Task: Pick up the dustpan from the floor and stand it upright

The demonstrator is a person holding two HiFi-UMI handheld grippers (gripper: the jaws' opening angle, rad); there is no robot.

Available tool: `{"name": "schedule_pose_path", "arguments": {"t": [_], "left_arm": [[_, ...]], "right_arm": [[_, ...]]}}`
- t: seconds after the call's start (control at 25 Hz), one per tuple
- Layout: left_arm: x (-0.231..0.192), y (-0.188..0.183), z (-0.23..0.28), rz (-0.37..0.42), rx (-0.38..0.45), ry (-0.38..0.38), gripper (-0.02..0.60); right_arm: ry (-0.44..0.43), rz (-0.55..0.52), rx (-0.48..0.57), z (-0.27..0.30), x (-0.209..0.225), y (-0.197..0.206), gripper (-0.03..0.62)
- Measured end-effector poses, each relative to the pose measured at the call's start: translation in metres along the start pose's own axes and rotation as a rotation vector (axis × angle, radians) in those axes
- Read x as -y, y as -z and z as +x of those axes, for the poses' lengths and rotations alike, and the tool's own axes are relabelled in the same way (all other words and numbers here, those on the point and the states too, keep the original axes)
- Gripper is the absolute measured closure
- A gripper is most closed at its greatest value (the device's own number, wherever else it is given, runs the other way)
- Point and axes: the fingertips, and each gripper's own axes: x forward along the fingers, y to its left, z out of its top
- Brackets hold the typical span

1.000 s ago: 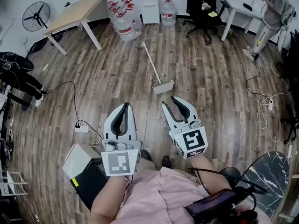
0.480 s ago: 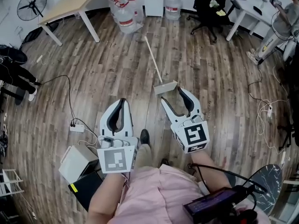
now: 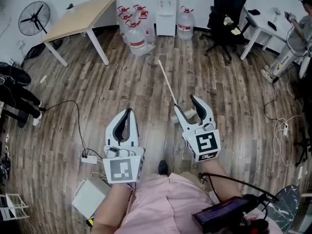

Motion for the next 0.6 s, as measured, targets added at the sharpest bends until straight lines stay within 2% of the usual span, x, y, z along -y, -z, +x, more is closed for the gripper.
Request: {"name": "schedule_pose_path", "arguments": {"t": [0.16,0.32,0.48,0.6], "left_arm": [[-0.026,0.004,0.023,-0.043,0.0,-0.01,0.568],[-0.041,0.017,0.037,-0.062,-0.008,-0.016,0.568],[-0.053,0.038,0.053,-0.064,-0.04,-0.01,0.568],[-0.059,0.051,0.073,-0.032,-0.052,0.001,0.568]], "right_arm": [[0.011,-0.018,0.01,0.028,0.003,-0.011,0.362],[0.012,-0.024,-0.006,0.049,0.005,-0.006,0.372],[0.008,-0.02,-0.028,0.073,0.007,0.002,0.378],[0.008,-0.01,-0.036,0.096,0.016,0.011,0.381]]}}
